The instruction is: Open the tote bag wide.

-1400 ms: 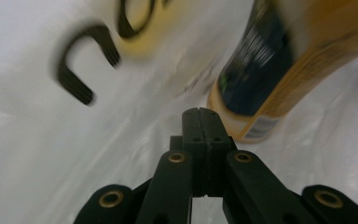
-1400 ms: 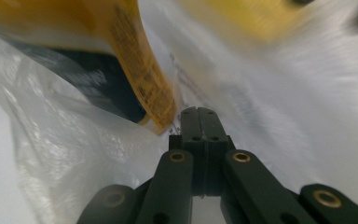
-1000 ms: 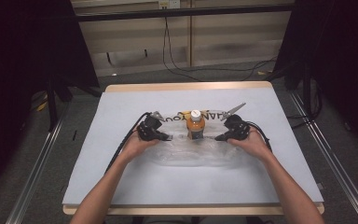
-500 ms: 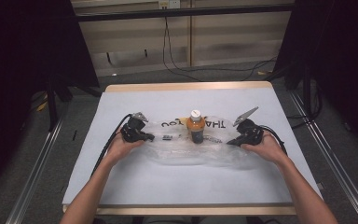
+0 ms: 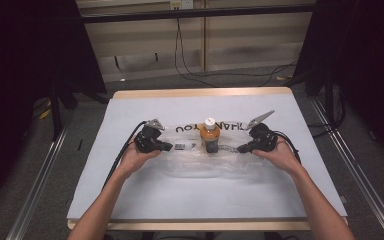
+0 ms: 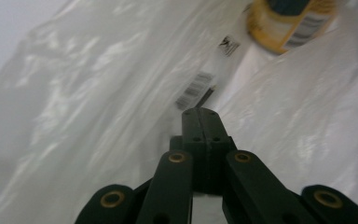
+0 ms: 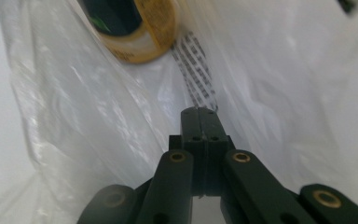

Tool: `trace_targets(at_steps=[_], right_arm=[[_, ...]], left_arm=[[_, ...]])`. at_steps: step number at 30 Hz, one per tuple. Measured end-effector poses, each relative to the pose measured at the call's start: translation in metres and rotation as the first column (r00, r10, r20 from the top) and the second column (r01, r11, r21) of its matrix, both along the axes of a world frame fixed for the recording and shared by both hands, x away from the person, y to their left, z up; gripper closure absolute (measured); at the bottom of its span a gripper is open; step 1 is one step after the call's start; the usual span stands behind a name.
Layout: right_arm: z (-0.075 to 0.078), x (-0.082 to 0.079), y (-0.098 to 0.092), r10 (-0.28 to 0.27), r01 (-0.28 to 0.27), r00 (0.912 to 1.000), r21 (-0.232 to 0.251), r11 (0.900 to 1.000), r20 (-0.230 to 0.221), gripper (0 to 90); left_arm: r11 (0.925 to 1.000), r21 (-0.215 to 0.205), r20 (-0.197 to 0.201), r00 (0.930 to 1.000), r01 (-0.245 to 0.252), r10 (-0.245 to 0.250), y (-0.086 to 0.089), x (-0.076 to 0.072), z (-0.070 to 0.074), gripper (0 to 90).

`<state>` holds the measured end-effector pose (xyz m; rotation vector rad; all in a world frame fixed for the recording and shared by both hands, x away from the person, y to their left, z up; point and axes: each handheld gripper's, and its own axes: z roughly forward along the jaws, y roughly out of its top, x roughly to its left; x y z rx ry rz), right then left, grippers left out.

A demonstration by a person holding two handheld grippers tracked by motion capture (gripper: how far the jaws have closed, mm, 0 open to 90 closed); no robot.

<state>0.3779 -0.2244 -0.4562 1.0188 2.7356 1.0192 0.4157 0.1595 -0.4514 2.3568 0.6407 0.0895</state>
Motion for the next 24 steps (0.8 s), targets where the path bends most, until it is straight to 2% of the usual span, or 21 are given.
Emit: trace_targets(at_steps=[3,4,6,7,10,11,12,13,15,17,20,22,24], right_arm=[[0.009,0.003,0.007,0.013,-0.013,0.9999,0.006,1.0,0.01,90.0],[0.013,0.004,0.009,0.018,-0.018,0.9998,-0.002,1.0,0.011,90.0],[0.016,0.005,0.013,0.019,-0.019,0.9998,-0.004,1.0,0.009,90.0],[0.021,0.009,0.02,0.041,-0.041,0.9991,-0.008,0.999,0.013,90.0],[0.023,0.015,0.028,0.054,-0.054,0.9985,-0.014,0.998,0.006,90.0],[0.023,0.02,0.033,0.056,-0.056,0.9984,-0.03,0.998,-0.01,90.0],[0.023,0.02,0.033,0.056,-0.056,0.9984,-0.03,0.998,-0.01,90.0],[0.022,0.022,0.037,0.056,-0.057,0.9982,-0.041,0.998,-0.021,90.0],[0.019,0.031,0.047,0.075,-0.077,0.9966,-0.07,0.995,-0.034,90.0],[0.018,0.034,0.05,0.073,-0.076,0.9964,-0.076,0.994,-0.043,90.0],[0.01,0.049,0.062,0.08,-0.086,0.9944,-0.09,0.992,-0.07,90.0],[0.007,0.052,0.065,0.078,-0.086,0.9935,-0.101,0.991,-0.084,90.0],[0.0,0.06,0.071,0.078,-0.089,0.9914,-0.108,0.99,-0.105,90.0]], left_arm=[[0.9997,-0.004,0.024,0.9994,0.024,-0.024,-0.008,-0.005,0.008,90.0],[0.9998,-0.015,0.029,0.9995,0.016,-0.016,-0.012,-0.007,0.011,90.0],[0.997,0.014,0.043,0.9961,0.076,-0.077,-0.019,-0.009,0.019,90.0],[0.9975,0.0,0.048,0.9963,0.071,-0.071,-0.025,-0.012,0.022,90.0],[0.9944,0.009,0.052,0.9931,0.105,-0.106,-0.043,-0.015,0.026,90.0],[0.992,0.019,0.04,0.9913,0.124,-0.125,-0.055,-0.015,0.023,90.0],[0.992,0.019,0.04,0.9913,0.124,-0.125,-0.055,-0.015,0.023,90.0],[0.991,0.041,0.047,0.9904,0.128,-0.13,-0.06,-0.014,0.021,90.0],[0.9911,0.04,0.021,0.9916,0.127,-0.128,-0.069,-0.011,0.012,90.0],[0.9909,0.049,-0.004,0.9921,0.126,-0.126,-0.075,-0.013,0.002,90.0],[0.9833,0.065,-0.011,0.9855,0.17,-0.169,-0.085,-0.024,-0.01,90.0],[0.9762,0.078,-0.011,0.9793,0.202,-0.202,-0.09,-0.033,-0.016,90.0],[0.9727,0.07,-0.014,0.9752,0.221,-0.221,-0.091,-0.042,-0.016,90.0]])
